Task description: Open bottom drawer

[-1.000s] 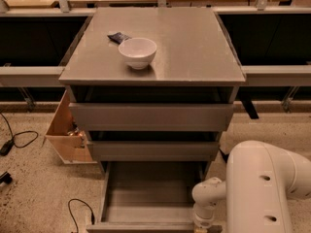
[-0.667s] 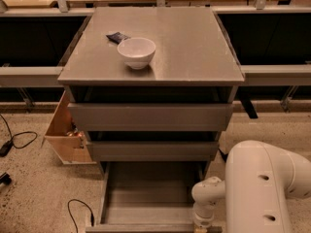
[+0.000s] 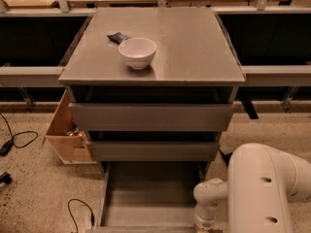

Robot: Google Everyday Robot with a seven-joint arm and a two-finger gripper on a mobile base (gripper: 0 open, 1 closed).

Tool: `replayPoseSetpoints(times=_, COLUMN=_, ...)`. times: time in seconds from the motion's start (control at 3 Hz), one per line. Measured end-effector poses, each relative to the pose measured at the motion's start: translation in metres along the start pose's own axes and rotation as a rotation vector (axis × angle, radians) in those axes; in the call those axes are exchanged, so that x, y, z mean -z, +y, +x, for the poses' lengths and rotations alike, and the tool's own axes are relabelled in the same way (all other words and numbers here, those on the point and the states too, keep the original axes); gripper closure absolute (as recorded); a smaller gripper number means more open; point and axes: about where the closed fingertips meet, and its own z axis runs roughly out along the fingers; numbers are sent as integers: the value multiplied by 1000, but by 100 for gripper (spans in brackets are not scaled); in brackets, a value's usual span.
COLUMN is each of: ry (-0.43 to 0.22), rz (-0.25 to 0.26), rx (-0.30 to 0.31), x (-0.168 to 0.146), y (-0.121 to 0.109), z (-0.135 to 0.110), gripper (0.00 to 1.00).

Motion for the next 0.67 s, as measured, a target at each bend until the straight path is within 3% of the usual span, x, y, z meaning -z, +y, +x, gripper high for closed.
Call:
replayPoseSetpoints(times=0.33, ry=0, rz=0, rx=0, x=1, y=-2, z=0, gripper=96)
replayPoseSetpoints(times=0.67, ry=0, rz=0, rx=0, x=1, y=-2, z=0, gripper=73)
